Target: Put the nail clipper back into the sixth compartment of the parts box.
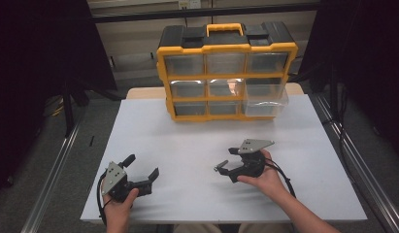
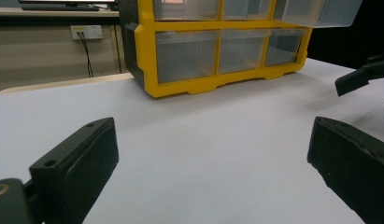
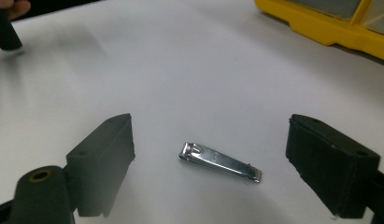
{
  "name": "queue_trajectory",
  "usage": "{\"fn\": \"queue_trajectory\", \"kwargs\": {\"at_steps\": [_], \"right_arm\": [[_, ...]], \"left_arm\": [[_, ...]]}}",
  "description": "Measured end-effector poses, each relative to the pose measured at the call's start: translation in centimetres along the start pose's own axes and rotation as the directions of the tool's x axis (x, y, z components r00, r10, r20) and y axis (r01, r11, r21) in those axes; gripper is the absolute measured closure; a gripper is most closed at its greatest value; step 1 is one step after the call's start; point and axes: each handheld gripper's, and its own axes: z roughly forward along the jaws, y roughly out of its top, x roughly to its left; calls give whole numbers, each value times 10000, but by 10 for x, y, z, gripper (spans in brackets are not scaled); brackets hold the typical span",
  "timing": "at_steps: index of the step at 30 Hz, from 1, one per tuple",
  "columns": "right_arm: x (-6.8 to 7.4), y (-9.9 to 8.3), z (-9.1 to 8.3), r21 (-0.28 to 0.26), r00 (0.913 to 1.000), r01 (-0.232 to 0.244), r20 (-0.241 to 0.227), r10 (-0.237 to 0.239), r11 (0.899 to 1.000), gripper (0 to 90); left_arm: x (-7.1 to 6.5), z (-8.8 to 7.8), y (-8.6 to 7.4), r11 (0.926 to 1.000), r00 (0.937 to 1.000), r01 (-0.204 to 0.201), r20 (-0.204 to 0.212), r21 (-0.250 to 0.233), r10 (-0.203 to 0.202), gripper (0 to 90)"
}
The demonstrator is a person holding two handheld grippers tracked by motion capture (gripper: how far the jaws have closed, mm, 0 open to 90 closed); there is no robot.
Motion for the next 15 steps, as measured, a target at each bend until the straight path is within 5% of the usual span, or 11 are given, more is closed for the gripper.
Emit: {"fn": "queue_trajectory", "kwargs": {"at_steps": [4,11,15], "right_arm": [[3,6,6,288,9985,528,-158,-524,9982,141],[0,10,13,507,9975,453,-559,-424,9977,207],[-3,10,15,682,9966,513,-676,-467,9964,273]], "left_arm": [[1,0,0,9998,9998,-164,71,134,163,21],[-1,1,0,10000,9999,78,91,3,-78,22],[-1,1,0,9999,9998,-131,152,79,130,22]]}}
